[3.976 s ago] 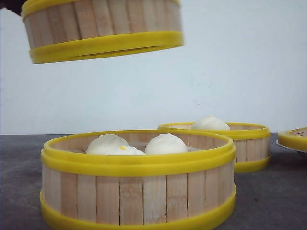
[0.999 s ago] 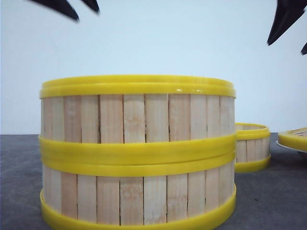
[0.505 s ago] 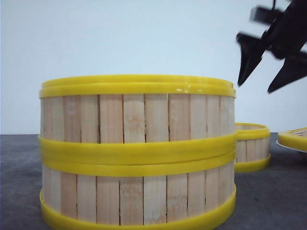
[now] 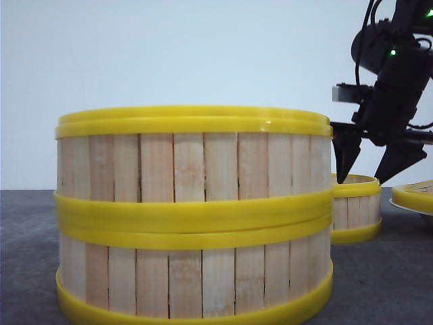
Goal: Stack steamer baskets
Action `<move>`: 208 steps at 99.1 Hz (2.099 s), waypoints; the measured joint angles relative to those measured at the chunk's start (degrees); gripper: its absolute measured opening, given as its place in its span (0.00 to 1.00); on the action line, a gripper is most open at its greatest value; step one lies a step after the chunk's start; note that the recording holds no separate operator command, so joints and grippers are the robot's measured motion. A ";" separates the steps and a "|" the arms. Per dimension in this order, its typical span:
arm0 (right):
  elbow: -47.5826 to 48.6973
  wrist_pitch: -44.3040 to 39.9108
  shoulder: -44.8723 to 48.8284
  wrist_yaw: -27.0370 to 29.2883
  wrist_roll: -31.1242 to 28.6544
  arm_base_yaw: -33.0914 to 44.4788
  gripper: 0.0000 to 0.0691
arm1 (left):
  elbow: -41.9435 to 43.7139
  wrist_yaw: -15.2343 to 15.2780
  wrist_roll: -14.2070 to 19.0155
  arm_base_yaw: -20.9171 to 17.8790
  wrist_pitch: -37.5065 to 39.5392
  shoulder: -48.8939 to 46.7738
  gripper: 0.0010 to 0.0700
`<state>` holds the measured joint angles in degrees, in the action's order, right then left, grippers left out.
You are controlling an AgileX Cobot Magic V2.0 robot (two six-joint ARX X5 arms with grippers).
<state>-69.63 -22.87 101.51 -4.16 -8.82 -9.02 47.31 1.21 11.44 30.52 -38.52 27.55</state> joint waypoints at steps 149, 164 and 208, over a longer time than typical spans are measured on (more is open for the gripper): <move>-11.15 -15.17 -22.21 -3.48 -0.96 -1.07 0.04 | 0.00 0.00 -0.07 0.00 -2.32 -0.57 0.39; -11.15 -19.41 -26.27 -4.24 0.09 -5.64 0.04 | 0.00 0.00 -0.07 0.00 -3.23 -0.57 0.39; -11.23 -25.33 -26.32 -1.97 2.10 -24.02 0.04 | 0.00 -0.02 -0.28 0.00 -3.26 -0.57 0.39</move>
<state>-80.86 -48.21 75.20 -6.13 -6.72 -33.04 47.31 1.19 11.16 30.52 -41.78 26.98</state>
